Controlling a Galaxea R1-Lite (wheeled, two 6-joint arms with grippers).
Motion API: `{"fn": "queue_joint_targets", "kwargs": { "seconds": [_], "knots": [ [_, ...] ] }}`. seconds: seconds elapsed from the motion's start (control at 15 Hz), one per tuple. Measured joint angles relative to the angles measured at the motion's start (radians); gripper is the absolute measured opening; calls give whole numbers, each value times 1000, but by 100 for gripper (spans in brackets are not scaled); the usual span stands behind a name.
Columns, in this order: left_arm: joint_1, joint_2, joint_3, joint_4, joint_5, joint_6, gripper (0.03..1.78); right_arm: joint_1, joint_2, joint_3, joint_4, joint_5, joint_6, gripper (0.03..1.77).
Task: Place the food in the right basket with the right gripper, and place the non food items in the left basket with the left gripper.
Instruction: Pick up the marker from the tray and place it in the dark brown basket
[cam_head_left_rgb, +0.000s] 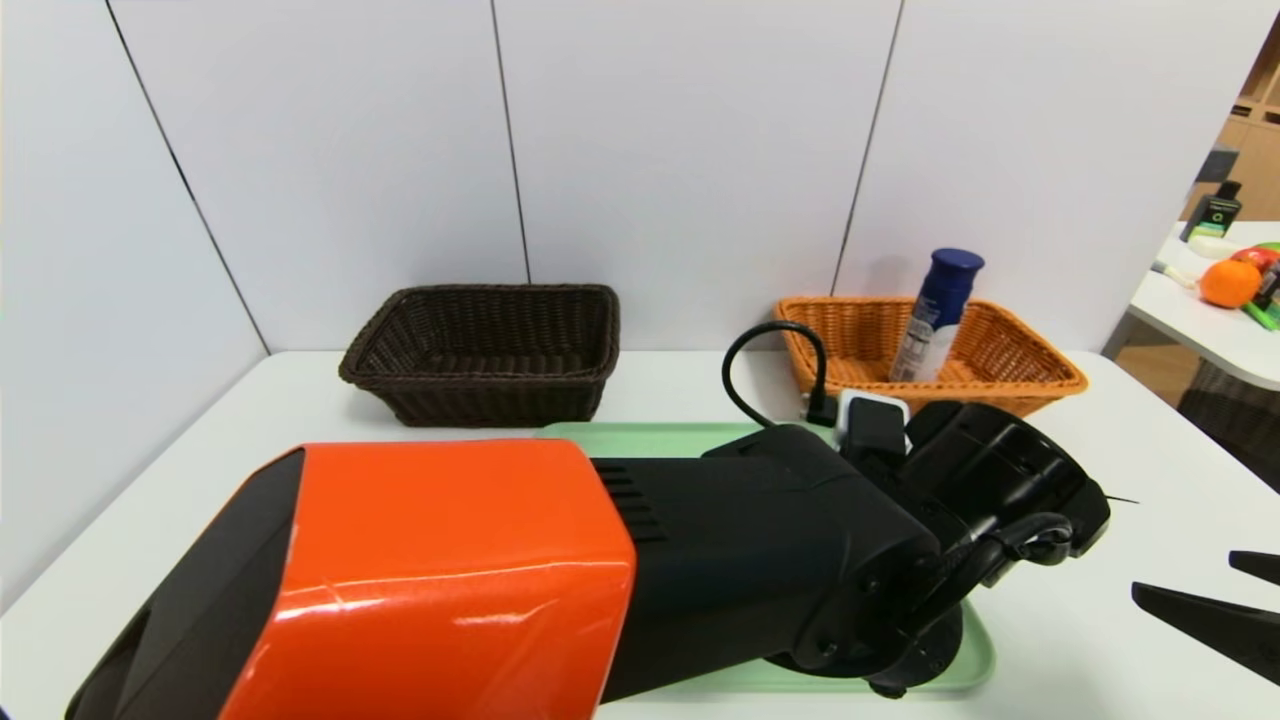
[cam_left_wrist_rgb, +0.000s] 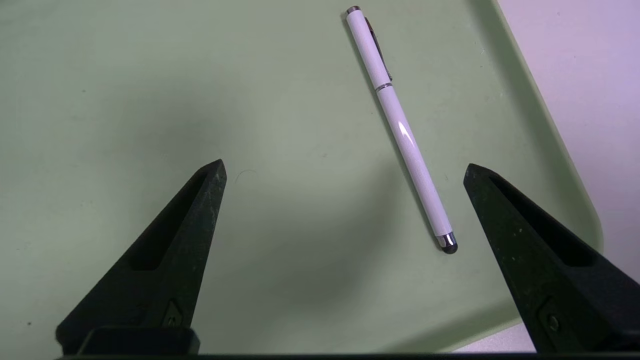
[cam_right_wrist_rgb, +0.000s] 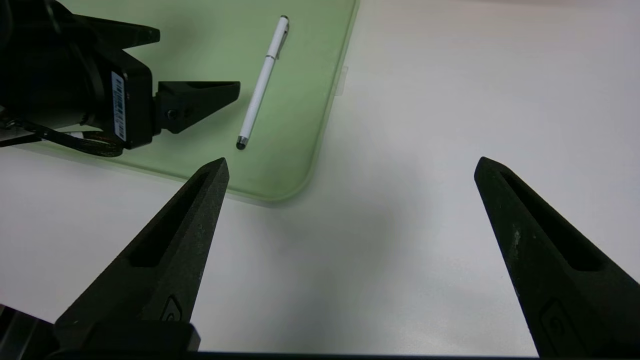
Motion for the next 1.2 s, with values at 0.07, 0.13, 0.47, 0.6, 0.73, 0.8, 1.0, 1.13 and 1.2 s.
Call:
{"fn": "queue_joint_targets", "kwargs": {
  "seconds": [0.07,0.13,0.47,0.6,0.73,0.8,1.0,1.13,1.2],
  "knots": [
    [-2,11,-1,-12,0,1,169,0,-4,3,0,0,0,169],
    [-3,21,-1,-21,0,3,169,0,-8,9,0,0,0,169],
    [-1,61,-3,-53,0,7,169,0,-24,30,-2,0,0,169],
    [1,67,-3,-55,-1,9,169,0,-31,37,0,0,0,169],
    [6,74,-3,-64,-5,9,169,0,-35,40,0,0,1,169],
    [9,78,-3,-64,-5,8,169,0,-36,40,-1,0,1,169],
    [12,84,-3,-64,-7,7,169,0,-38,41,0,1,1,169],
    [12,87,-3,-64,-7,7,169,0,-38,42,-1,0,2,169],
    [13,89,-3,-64,-8,7,169,0,-38,42,-2,1,2,169]
  ]
}}
